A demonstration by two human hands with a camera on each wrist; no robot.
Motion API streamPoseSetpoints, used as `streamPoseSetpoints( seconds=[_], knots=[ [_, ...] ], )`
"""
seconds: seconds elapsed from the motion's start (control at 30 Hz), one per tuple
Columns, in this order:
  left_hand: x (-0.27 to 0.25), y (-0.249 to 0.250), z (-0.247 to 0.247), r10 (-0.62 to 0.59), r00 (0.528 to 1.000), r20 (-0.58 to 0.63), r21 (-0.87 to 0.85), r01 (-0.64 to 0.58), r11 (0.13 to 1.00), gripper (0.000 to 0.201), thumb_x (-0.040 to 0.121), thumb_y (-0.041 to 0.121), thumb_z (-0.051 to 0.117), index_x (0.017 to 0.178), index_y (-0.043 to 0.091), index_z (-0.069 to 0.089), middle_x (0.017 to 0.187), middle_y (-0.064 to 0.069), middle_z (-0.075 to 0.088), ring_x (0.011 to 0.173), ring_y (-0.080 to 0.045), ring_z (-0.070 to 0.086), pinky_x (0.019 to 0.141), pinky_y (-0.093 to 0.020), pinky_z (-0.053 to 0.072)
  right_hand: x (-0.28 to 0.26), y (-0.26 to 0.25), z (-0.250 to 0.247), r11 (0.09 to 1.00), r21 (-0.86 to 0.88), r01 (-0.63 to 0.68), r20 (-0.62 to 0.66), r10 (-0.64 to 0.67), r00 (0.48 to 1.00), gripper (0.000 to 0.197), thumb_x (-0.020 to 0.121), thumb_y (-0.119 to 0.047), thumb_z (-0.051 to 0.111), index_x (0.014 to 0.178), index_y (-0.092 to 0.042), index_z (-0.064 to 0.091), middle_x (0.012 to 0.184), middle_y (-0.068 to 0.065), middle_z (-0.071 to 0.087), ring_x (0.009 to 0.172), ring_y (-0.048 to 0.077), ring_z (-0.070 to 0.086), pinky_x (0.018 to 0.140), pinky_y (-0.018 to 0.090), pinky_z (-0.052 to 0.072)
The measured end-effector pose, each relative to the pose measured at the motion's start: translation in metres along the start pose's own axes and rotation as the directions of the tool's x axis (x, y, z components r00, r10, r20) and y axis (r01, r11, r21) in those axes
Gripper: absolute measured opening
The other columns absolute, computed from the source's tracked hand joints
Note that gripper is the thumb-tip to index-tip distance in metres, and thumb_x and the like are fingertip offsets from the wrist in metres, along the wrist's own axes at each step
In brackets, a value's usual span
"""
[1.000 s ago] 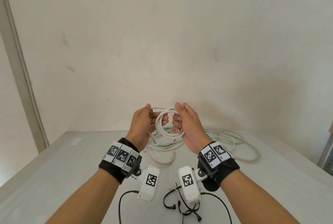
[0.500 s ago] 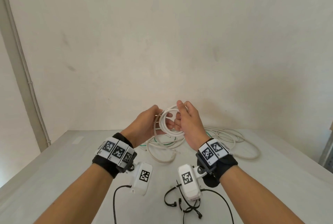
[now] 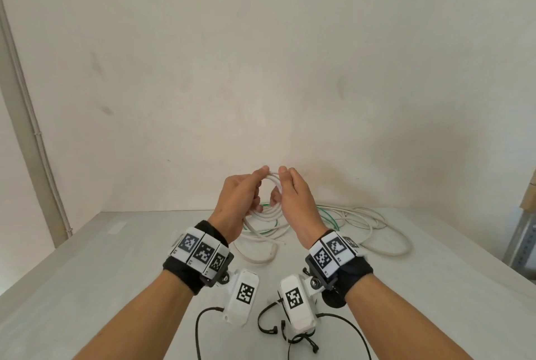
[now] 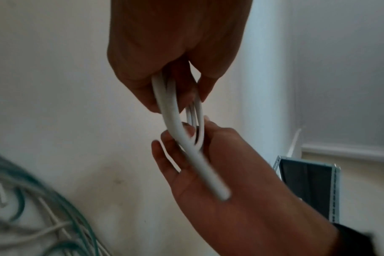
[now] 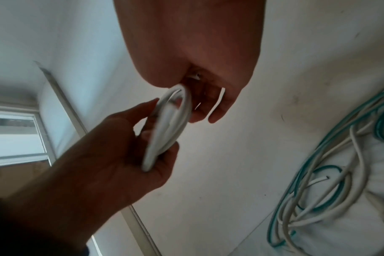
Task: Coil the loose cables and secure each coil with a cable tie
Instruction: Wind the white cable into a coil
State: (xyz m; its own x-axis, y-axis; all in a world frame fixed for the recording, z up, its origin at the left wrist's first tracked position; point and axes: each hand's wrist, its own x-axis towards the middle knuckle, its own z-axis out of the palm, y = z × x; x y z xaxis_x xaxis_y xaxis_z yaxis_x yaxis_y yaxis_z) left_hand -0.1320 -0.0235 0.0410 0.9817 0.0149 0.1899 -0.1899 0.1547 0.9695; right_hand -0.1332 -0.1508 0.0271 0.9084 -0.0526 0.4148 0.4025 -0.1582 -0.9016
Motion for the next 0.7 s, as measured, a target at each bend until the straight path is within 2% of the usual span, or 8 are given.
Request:
streamPoseSetpoints(
  seconds=[0.1, 0.27, 0.37, 0.43, 0.5, 0.6, 0.63, 0.7],
  knots=[
    [0.006, 0.005, -0.003, 0.013, 0.997, -0.075, 0.026, -0.011, 1.0, 0.042, 0.093, 0.031, 0.075, 0.064, 0.016, 0.048, 0.059, 0.002, 0.027, 0.044, -0.013, 0.029, 0.04, -0.024, 0.031, 0.0, 0.001, -0.003, 0.999, -0.035, 0.028, 0.025, -0.027, 0.999, 0.044, 0.111, -0.042, 0.038, 0.097, -0.002, 0.053, 0.074, 0.003, 0.061, 0.069, 0.019, 0.053, 0.067, 0.036, 0.043],
    [0.01, 0.008, -0.005, 0.013, 0.993, -0.114, -0.035, -0.018, 0.999, 0.042, 0.091, 0.029, 0.078, 0.066, 0.015, 0.046, 0.058, 0.003, 0.026, 0.043, -0.012, 0.026, 0.038, -0.023, 0.027, 0.006, -0.001, -0.003, 0.993, -0.08, 0.09, 0.025, -0.089, 0.996, 0.045, 0.107, -0.046, 0.042, 0.084, -0.008, 0.04, 0.075, 0.004, 0.039, 0.07, 0.019, 0.037, 0.069, 0.038, 0.034],
    [0.017, 0.004, -0.011, 0.002, 0.988, -0.152, -0.043, -0.009, 0.999, 0.045, 0.091, 0.034, 0.078, 0.069, 0.014, 0.045, 0.056, 0.002, 0.025, 0.044, -0.014, 0.026, 0.04, -0.024, 0.028, 0.007, -0.002, -0.011, 0.942, -0.313, 0.119, 0.162, -0.07, 0.984, 0.041, 0.11, -0.041, 0.038, 0.08, -0.013, 0.042, 0.072, 0.002, 0.044, 0.067, 0.018, 0.041, 0.066, 0.035, 0.034],
    [0.02, -0.004, -0.015, 0.018, 0.985, -0.173, 0.017, -0.016, 1.0, 0.048, 0.091, 0.039, 0.077, 0.07, 0.015, 0.042, 0.054, 0.002, 0.024, 0.046, -0.017, 0.024, 0.045, -0.026, 0.027, 0.006, -0.003, -0.017, 0.875, -0.462, 0.145, 0.227, -0.042, 0.973, 0.041, 0.111, -0.036, 0.037, 0.077, -0.015, 0.045, 0.07, -0.001, 0.051, 0.065, 0.016, 0.046, 0.063, 0.027, 0.035],
    [0.02, -0.011, -0.016, 0.04, 0.981, -0.189, 0.05, -0.031, 0.998, 0.054, 0.093, 0.041, 0.075, 0.065, 0.017, 0.036, 0.049, 0.005, 0.024, 0.042, -0.016, 0.025, 0.047, -0.027, 0.027, 0.005, -0.003, -0.023, 0.83, -0.537, 0.149, 0.252, -0.011, 0.968, 0.042, 0.11, -0.032, 0.039, 0.073, -0.015, 0.051, 0.071, 0.002, 0.058, 0.068, 0.017, 0.052, 0.065, 0.031, 0.037],
    [0.022, -0.014, -0.016, 0.054, 0.969, -0.242, 0.03, -0.048, 0.998, 0.053, 0.095, 0.043, 0.071, 0.064, 0.017, 0.036, 0.044, 0.007, 0.026, 0.037, -0.014, 0.03, 0.05, -0.028, 0.032, 0.005, -0.001, -0.026, 0.898, -0.439, -0.022, 0.177, 0.11, 0.978, 0.041, 0.109, -0.041, 0.041, 0.085, -0.023, 0.069, 0.079, -0.002, 0.067, 0.073, 0.016, 0.062, 0.073, 0.033, 0.046],
    [0.023, -0.014, -0.017, 0.056, 0.961, -0.27, 0.018, -0.053, 0.998, 0.052, 0.096, 0.045, 0.07, 0.066, 0.017, 0.037, 0.044, 0.007, 0.028, 0.036, -0.013, 0.032, 0.052, -0.028, 0.034, 0.004, -0.002, -0.025, 0.928, -0.344, -0.139, 0.142, 0.198, 0.97, 0.042, 0.107, -0.05, 0.042, 0.095, -0.022, 0.072, 0.082, -0.003, 0.069, 0.073, 0.015, 0.063, 0.072, 0.032, 0.049],
    [0.026, -0.012, -0.018, 0.058, 0.945, -0.321, -0.001, -0.062, 0.998, 0.052, 0.097, 0.046, 0.068, 0.068, 0.017, 0.036, 0.043, 0.008, 0.031, 0.035, -0.012, 0.035, 0.054, -0.029, 0.037, 0.0, -0.006, -0.024, 0.916, -0.177, -0.359, 0.171, 0.388, 0.906, 0.055, 0.1, -0.065, 0.048, 0.109, -0.015, 0.069, 0.085, 0.0, 0.068, 0.067, 0.015, 0.061, 0.061, 0.029, 0.05]
  ],
)
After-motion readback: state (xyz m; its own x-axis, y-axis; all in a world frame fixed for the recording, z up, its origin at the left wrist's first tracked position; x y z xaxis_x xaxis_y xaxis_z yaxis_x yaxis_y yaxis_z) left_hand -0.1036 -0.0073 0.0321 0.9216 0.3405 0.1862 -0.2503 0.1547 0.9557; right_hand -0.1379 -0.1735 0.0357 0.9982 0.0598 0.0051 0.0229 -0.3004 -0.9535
